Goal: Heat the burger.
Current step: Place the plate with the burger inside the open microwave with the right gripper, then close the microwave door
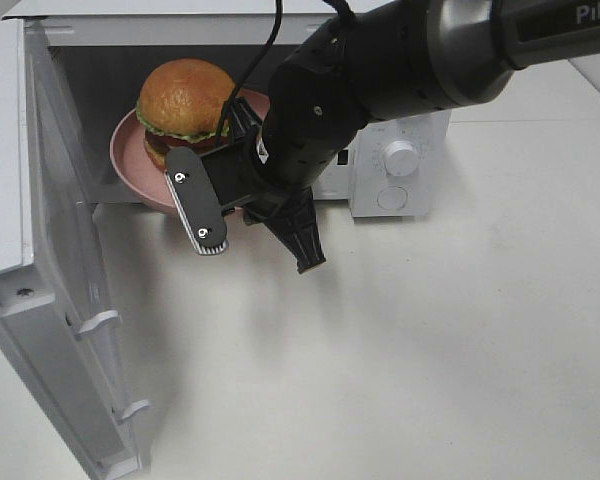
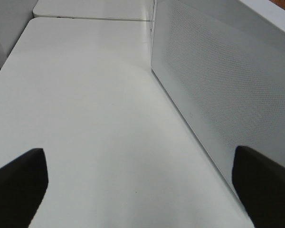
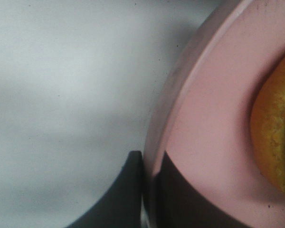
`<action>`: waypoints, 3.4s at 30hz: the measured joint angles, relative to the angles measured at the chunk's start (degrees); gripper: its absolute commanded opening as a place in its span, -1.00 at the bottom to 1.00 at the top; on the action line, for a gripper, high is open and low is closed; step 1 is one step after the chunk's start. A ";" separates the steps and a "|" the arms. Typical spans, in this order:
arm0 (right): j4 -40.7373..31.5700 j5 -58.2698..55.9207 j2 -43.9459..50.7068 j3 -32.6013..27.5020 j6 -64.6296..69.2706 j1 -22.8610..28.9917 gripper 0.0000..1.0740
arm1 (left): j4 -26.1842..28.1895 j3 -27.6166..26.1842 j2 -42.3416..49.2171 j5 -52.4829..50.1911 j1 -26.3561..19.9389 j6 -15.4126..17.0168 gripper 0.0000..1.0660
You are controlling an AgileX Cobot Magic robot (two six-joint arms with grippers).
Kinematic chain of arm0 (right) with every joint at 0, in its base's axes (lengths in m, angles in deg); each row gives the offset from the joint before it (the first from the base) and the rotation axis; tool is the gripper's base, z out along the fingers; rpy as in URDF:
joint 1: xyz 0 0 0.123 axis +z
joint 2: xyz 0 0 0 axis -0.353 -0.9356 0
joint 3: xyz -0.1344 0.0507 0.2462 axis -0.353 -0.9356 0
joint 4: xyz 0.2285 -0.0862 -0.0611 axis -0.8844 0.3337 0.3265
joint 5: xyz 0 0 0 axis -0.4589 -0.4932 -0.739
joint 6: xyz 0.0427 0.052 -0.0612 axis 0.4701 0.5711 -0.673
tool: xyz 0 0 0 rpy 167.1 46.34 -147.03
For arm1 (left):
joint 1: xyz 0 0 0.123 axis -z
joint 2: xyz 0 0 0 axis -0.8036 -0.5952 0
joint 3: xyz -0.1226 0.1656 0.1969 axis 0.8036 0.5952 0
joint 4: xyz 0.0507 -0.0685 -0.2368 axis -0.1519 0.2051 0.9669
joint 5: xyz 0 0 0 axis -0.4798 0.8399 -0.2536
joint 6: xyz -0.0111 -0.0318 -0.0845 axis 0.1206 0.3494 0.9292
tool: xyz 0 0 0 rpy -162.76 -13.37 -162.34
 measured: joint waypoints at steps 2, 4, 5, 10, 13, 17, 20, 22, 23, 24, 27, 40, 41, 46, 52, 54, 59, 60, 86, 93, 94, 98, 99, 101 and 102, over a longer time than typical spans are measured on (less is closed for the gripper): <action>0.11 -0.23 -0.80 1.55 0.17 -0.17 -1.00 | 0.00 0.00 0.00 0.00 0.00 0.00 0.83; 0.11 -0.74 -1.49 3.04 0.52 -0.23 -1.00 | 0.00 0.00 0.00 0.00 0.00 0.00 0.83; 0.11 -1.32 -2.12 3.90 0.92 -0.29 -1.00 | 0.00 0.00 0.00 0.00 0.00 0.00 0.83; -0.11 -3.78 -4.58 7.39 1.49 -1.43 -1.00 | 0.00 0.00 0.00 0.00 0.00 0.00 0.83; -0.06 -5.04 -6.02 9.74 1.60 -2.64 -1.00 | 0.00 0.00 0.00 0.00 0.00 0.00 0.83; -0.11 -5.44 -7.22 11.75 1.60 -2.92 -1.00 | 0.00 0.00 0.00 0.00 0.00 0.00 0.83; -0.17 -5.84 -8.65 14.04 1.60 -3.21 -1.00 | 0.00 0.00 0.00 0.00 0.00 0.00 0.83; -0.11 -5.96 -10.43 16.16 2.41 -3.50 -1.00 | 0.00 0.00 0.00 0.00 0.00 0.00 0.83; -0.11 -5.96 -10.43 16.16 2.41 -3.50 -1.00 | 0.00 0.00 0.00 0.00 0.00 0.00 0.83; -0.11 -5.96 -10.83 16.79 2.69 -3.61 -1.00 | 0.00 0.00 0.00 0.00 0.00 0.00 0.83; -0.06 -6.07 -12.49 19.25 4.13 -3.90 -1.00 | 0.00 0.00 0.00 0.00 0.00 0.00 0.83; -0.11 -8.94 -18.96 29.39 6.02 -4.24 -1.00 | 0.00 0.00 0.00 0.00 0.00 0.00 0.83; -0.17 -8.94 -19.82 30.77 6.02 -4.47 -1.00 | 0.00 0.00 0.00 0.00 0.00 0.00 0.83; -0.17 -8.94 -21.49 33.40 6.02 -4.70 -1.00 | 0.00 0.00 0.00 0.00 0.00 0.00 0.83; -0.92 -9.00 -22.57 34.55 5.96 -4.70 -1.00 | -0.06 0.00 0.00 0.00 0.00 0.00 0.83; -1.15 -8.94 -22.69 34.61 5.96 -4.70 -0.99 | -0.11 0.00 0.00 0.00 0.00 0.00 0.83; -1.55 -8.71 -23.15 34.72 5.96 -4.70 -0.84 | -0.17 0.00 0.00 0.00 0.00 0.00 0.83; -1.60 -8.48 -23.15 34.72 5.90 -4.70 -0.74 | -0.17 0.00 0.00 0.00 0.00 0.00 0.83; -1.26 3.72 -16.50 22.98 6.07 -4.70 0.50 | -0.17 0.00 0.00 0.00 0.00 0.00 0.83; -0.06 11.52 -11.57 14.27 6.07 -4.70 0.51 | -0.17 0.00 0.00 0.00 0.00 0.00 0.83; -0.06 11.52 -11.57 14.27 6.07 -4.70 0.51 | -0.17 0.00 0.00 0.00 0.00 0.00 0.83; 0.97 14.15 -7.91 9.00 6.13 -4.70 0.50 | -0.17 0.00 0.00 0.00 0.00 0.00 0.83; 0.97 14.15 -7.91 9.00 6.13 -4.70 0.50 | -0.17 0.00 0.00 0.00 0.00 0.00 0.83; 1.03 15.24 -5.96 5.61 6.13 -4.70 0.50 | -0.17 0.00 0.00 0.00 0.00 0.00 0.83; 1.03 15.24 -5.96 5.61 6.13 -4.70 0.50 | -0.17 0.00 0.00 0.00 0.00 0.00 0.83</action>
